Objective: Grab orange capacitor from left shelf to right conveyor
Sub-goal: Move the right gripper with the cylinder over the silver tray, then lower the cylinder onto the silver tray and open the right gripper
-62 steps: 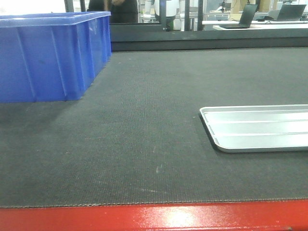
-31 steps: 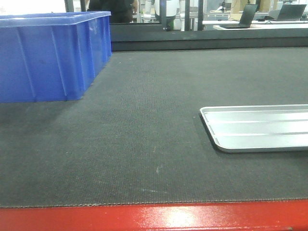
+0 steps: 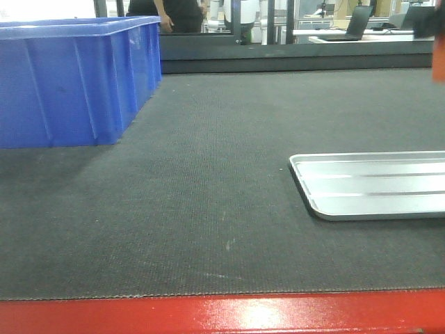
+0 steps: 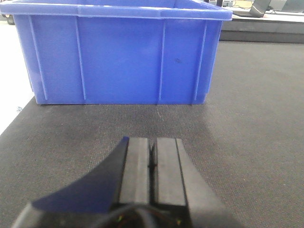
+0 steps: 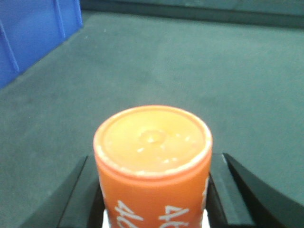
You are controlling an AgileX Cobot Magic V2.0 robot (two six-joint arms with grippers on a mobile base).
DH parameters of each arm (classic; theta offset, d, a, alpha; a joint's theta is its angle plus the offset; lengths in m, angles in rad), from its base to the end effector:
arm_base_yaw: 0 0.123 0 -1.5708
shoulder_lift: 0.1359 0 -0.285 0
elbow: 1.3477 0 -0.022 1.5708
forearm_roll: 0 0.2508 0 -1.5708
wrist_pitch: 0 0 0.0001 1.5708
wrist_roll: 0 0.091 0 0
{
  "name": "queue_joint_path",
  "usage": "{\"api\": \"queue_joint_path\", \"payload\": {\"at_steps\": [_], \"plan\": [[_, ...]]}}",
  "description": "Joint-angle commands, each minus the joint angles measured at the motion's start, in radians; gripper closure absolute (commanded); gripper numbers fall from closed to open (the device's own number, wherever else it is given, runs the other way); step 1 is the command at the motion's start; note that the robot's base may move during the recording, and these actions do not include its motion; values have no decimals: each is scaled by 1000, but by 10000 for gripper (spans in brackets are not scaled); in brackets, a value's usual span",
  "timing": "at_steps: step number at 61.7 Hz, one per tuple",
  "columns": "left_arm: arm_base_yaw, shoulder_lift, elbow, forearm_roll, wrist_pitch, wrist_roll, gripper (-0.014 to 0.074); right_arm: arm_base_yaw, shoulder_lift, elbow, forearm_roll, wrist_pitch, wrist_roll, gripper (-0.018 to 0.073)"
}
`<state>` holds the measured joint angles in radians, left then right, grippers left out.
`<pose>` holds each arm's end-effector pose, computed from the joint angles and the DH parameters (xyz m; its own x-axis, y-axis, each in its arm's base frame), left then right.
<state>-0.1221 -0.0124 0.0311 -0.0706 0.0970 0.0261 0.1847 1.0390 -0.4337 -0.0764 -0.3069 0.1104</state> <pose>0.0563 -0.0075 0.1946 -0.0337 -0.0404 -0.9986 0.1272 0.9909 -0.0443 0.2039 0.0402 0.2616 -0.2145 -0.0019 -0.9767 -0.1978 0.9794 0.0416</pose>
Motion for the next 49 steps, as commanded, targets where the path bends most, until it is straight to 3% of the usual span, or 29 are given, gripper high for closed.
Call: {"api": "queue_joint_path", "payload": {"at_steps": [1, 16, 33, 49], "plan": [[2, -9, -2, -3, -85, -2, 723, 1, 27, 38, -5, -231, -9, 438], [2, -9, -2, -3, -85, -2, 723, -20, 201, 110, -5, -497, -13, 438], [2, -9, -2, -3, -85, -2, 723, -34, 431, 110, -9, -713, -96, 438], [2, -9, -2, -3, -85, -2, 723, -34, 586, 108, -9, -883, -104, 438]]}}
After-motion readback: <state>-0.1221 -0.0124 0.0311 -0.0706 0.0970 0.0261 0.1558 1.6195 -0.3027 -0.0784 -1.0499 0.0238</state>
